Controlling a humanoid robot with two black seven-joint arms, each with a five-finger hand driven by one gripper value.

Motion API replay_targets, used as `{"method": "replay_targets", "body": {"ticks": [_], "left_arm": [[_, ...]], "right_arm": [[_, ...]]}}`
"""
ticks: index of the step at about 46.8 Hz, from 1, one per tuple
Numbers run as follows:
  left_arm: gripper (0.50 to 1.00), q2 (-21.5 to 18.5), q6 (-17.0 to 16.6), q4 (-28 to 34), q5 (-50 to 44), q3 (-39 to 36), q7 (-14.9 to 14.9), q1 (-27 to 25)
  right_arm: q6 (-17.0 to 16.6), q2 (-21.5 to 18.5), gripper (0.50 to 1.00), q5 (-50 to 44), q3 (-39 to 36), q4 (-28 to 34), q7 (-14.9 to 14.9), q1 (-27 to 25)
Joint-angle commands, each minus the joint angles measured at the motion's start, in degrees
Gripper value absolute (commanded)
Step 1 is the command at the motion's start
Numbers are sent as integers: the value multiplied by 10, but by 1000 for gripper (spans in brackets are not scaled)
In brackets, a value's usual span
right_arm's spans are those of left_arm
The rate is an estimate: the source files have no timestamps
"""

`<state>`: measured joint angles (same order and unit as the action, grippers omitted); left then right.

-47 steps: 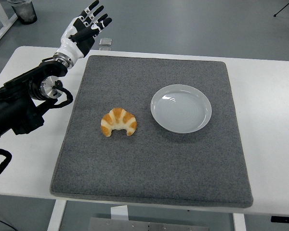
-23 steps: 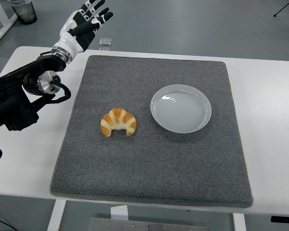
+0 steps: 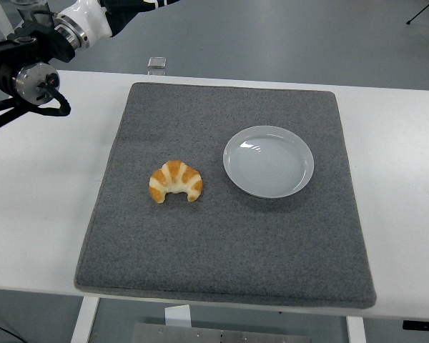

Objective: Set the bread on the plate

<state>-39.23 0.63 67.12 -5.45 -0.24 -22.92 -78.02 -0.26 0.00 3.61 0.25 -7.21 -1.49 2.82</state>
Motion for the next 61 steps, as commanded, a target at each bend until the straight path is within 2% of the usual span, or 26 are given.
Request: {"method": "replay_targets", "body": {"ticks": [1, 9, 13, 18, 43, 53, 61], "left_arm": [[990, -19, 1, 29, 1, -91, 0, -63], [990, -26, 8, 72, 3, -274, 0, -196], [990, -26, 9, 100, 14, -319, 0, -230], [990, -27, 7, 140, 54, -356, 0, -246], [988, -34, 1, 171, 208, -436, -1, -241], [988, -69, 4, 171, 337, -432, -2, -193], [988, -71, 3, 166, 357, -404, -6, -150]], "right_arm": [[0, 0, 952, 0, 0, 0, 0, 0], [0, 0, 952, 0, 0, 0, 0, 1], [0, 0, 952, 0, 0, 0, 0, 1], [0, 0, 952, 0, 0, 0, 0, 1], [3, 0, 952, -1, -1, 0, 0, 3], [4, 0, 952, -2, 0, 1, 0, 3], [4, 0, 954, -2, -1, 1, 0, 3]]}}
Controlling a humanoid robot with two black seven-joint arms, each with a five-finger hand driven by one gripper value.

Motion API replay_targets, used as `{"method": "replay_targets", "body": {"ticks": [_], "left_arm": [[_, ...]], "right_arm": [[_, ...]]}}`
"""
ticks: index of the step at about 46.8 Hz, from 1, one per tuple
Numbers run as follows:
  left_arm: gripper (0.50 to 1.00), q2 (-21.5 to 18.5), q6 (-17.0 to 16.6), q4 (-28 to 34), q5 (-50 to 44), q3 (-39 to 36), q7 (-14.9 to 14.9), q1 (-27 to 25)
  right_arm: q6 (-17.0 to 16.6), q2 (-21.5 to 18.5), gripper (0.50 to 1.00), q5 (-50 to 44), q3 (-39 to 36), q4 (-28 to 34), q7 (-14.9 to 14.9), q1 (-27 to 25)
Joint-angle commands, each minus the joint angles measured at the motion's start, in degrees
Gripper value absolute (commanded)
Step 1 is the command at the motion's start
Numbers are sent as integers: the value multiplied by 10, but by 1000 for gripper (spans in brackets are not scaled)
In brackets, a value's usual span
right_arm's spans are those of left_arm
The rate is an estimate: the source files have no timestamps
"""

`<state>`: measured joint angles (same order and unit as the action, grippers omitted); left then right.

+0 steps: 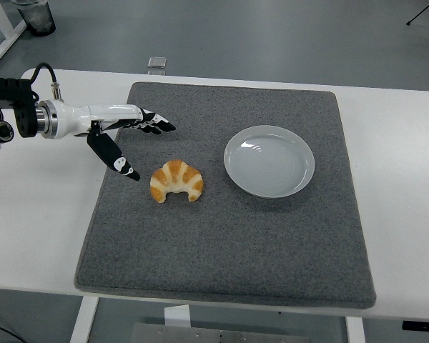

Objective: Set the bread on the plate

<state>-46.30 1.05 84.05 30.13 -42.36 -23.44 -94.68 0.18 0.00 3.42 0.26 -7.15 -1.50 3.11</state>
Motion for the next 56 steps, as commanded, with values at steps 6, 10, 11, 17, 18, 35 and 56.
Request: {"method": "replay_targets", "body": {"ticks": [6, 10, 11, 17, 18, 35, 56], "left_arm": [[988, 5, -12, -14, 3, 82, -2, 72], [990, 8, -18, -34, 6, 117, -2, 110], [988, 9, -21, -37, 10, 125, -2, 118], [988, 21, -44, -51, 57, 170, -4, 179], [988, 22, -49, -52, 69, 179, -4, 189], [988, 30, -61, -71, 145, 256, -10, 277], [962, 84, -93, -118, 147, 272, -42, 323]], "right_arm": [[0, 0, 952, 1, -1, 0, 0, 1], [0, 0, 952, 1, -1, 0, 0, 0], [0, 0, 952, 1, -1, -1, 0, 0], [0, 0, 952, 1, -1, -1, 0, 0], [0, 0, 952, 0, -1, 0, 0, 0], [0, 0, 952, 1, -2, 0, 0, 0], [0, 0, 952, 1, -1, -1, 0, 0]]}}
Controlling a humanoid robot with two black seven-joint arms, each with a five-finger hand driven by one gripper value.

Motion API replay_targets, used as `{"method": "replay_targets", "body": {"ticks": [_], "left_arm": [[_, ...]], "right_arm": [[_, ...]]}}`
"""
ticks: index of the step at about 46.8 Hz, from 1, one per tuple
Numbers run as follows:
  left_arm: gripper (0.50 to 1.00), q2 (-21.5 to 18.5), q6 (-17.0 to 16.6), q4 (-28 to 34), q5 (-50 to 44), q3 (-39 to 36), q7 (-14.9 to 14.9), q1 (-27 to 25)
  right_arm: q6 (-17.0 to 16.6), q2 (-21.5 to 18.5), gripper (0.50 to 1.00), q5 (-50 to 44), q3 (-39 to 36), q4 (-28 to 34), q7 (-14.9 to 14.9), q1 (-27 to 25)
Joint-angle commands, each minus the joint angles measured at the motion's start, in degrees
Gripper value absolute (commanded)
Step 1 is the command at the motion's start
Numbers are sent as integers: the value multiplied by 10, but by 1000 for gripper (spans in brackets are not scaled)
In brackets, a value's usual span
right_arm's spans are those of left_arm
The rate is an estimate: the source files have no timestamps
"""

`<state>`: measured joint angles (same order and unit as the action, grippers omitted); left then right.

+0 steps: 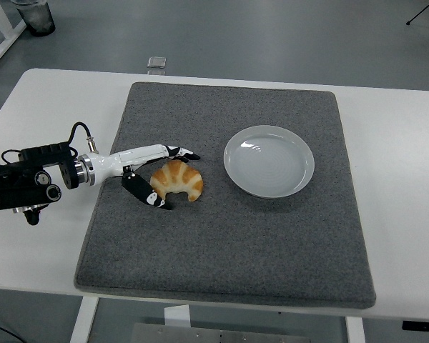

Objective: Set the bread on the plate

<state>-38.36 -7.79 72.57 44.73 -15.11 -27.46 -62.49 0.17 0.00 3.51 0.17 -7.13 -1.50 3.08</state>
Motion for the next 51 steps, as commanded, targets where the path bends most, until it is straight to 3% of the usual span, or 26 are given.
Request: {"method": "replay_targets", "body": {"ticks": [1, 4, 8, 16, 18, 25, 51], "left_arm": [[952, 6, -6, -4, 1, -2, -2, 1], [915, 10, -14, -8, 8, -3, -4, 3], [806, 10, -27, -11, 48, -4, -5, 4], [767, 11, -42, -15, 85, -2, -5, 28], [686, 11, -43, -15, 85, -2, -5, 28], [500, 10, -43, -17, 85, -1, -5, 25], [500, -2, -49, -37, 79, 74, -4, 13]], "right_arm": [[0, 0, 954, 0, 0, 0, 0, 0], [0, 0, 954, 0, -1, 0, 0, 0], [0, 0, 952, -1, 0, 0, 0, 0], [1, 0, 952, -1, 0, 0, 0, 0], [1, 0, 952, -1, 1, 0, 0, 0], [1, 0, 954, -1, 0, 0, 0, 0], [0, 0, 954, 0, -1, 0, 0, 0]]}}
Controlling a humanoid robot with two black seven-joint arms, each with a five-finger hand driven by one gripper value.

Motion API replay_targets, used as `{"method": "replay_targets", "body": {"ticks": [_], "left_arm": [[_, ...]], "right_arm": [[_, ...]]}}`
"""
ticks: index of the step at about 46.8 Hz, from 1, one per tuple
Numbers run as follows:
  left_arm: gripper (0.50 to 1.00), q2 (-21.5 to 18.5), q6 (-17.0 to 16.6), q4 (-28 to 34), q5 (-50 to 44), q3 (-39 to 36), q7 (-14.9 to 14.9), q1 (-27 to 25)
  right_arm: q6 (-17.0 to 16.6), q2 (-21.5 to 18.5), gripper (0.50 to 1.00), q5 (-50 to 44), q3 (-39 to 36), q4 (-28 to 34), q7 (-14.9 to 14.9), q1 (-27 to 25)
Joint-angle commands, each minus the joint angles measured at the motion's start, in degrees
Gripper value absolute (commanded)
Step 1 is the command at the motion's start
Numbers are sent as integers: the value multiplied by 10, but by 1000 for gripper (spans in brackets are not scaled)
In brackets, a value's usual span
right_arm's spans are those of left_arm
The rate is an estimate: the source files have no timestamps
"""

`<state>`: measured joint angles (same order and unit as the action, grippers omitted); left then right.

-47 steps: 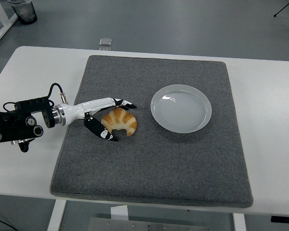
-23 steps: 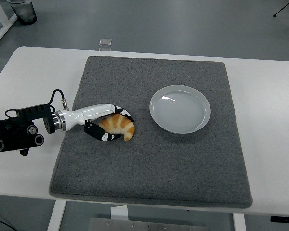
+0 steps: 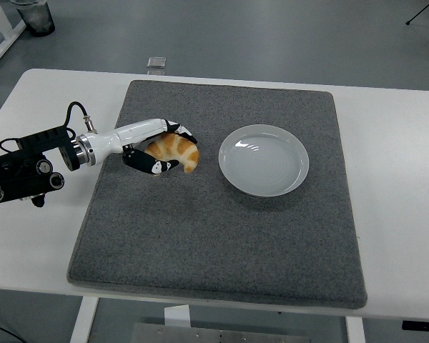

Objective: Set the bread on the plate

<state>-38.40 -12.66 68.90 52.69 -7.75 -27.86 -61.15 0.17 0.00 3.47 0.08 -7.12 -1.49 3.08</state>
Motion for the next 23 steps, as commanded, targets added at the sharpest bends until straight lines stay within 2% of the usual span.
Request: {"method": "replay_targets", "body": {"ticks": [1, 23], "left_arm": [[500, -3, 1, 0, -1, 0, 0, 0], [500, -30, 2, 0, -7, 19, 1, -5]], "right_arm": [[0, 0, 952, 0, 0, 0, 0, 0], [1, 0, 952, 0, 0, 0, 0, 0]]}}
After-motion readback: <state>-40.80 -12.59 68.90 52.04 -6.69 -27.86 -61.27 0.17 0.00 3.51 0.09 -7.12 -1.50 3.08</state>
